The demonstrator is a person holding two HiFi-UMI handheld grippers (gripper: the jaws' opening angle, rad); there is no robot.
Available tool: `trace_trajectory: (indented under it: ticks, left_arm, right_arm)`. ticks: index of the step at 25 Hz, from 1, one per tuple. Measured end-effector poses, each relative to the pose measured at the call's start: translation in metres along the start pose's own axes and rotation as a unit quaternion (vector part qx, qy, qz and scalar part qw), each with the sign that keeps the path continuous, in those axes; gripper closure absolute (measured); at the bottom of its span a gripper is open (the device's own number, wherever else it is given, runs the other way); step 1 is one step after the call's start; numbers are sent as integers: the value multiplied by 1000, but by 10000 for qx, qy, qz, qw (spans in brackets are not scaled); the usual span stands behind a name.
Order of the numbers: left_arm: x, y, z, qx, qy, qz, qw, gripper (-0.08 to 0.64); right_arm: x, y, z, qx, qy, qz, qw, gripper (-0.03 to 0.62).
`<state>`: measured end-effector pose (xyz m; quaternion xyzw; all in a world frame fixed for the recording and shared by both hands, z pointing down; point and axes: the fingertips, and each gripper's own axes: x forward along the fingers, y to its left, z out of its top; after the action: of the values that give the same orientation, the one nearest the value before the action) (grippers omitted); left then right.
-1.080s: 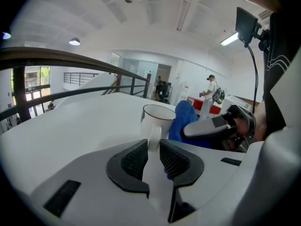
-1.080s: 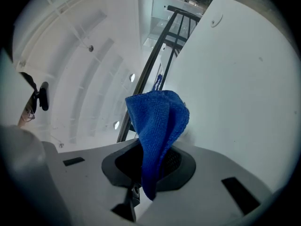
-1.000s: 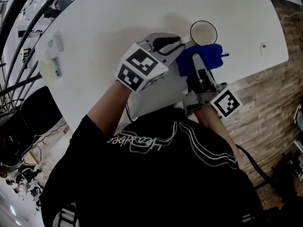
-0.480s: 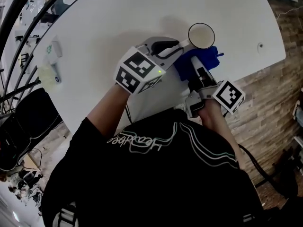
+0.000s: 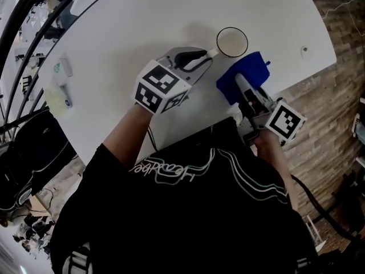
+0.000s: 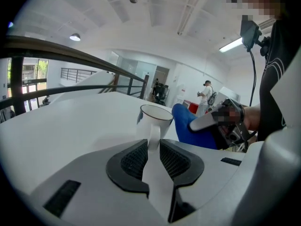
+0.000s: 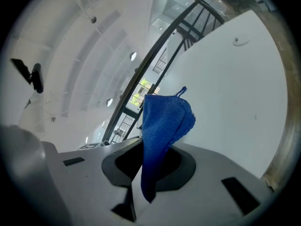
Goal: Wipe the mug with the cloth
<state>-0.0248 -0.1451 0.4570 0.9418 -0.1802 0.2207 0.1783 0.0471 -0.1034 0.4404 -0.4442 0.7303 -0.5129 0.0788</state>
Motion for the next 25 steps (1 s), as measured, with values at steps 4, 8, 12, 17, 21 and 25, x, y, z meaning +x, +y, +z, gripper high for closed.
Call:
trace_trajectory:
  ticks: [4, 8, 12, 17, 21, 25]
  left_arm:
    - [1, -2, 3, 92, 29, 189, 9998, 476]
    - [4, -5, 6, 157, 133, 470, 9987, 476]
    - [4, -3, 7, -9, 141, 782, 9968, 476]
    - [2, -3, 5, -242, 87, 1073, 9939, 474]
    - [0, -1, 3, -321, 84, 1169, 9926, 476]
    - [-1, 1, 3, -303, 159, 1280, 9912, 474]
  right_arm:
    - [-14, -9, 32, -407, -29, 123, 9991, 541]
    - [-14, -10, 59, -487, 175, 531, 9972, 541]
    - [-6, -8, 70, -672, 582, 853, 9924, 541]
    - [2, -9, 72, -739, 954, 1139, 9861, 541]
    - [10, -14, 69, -670, 1108, 1180, 9845, 541]
    - [16, -18, 68, -725, 1310, 1219, 9812, 541]
